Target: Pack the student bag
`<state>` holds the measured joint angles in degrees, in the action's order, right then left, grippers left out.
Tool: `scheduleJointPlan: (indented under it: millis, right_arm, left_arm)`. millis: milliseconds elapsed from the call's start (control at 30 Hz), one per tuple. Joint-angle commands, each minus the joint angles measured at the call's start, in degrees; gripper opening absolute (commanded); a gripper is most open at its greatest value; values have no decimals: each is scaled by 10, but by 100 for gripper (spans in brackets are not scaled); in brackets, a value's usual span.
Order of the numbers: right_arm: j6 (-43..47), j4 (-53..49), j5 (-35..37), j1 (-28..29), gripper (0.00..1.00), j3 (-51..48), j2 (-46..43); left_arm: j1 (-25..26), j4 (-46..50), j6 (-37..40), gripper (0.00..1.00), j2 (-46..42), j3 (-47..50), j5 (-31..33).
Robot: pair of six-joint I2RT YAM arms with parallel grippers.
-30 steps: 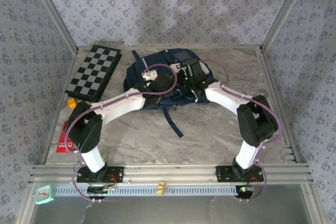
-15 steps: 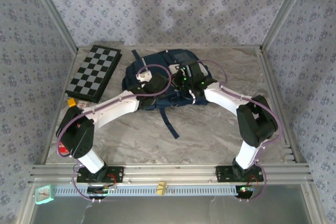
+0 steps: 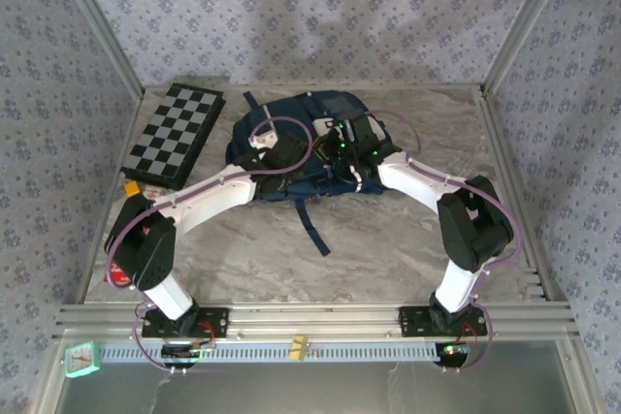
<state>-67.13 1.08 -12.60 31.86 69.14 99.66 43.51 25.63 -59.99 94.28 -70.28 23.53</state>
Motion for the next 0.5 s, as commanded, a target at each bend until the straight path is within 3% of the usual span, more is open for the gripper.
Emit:
scheduleJointPlan:
  millis: [0,267,467]
  right_arm:
    - [-10,42,-13,4,0,25,-3]
    - [-27,56,-20,8,0,21,6]
    - [-32,61,-27,8,0,20,12]
  left_arm:
    - [-10,-24,-32,57,28,-35,49]
    - [-4,-105,-13,60,56,-46,55]
    - [-17,-90,-4,46,67,-63,59]
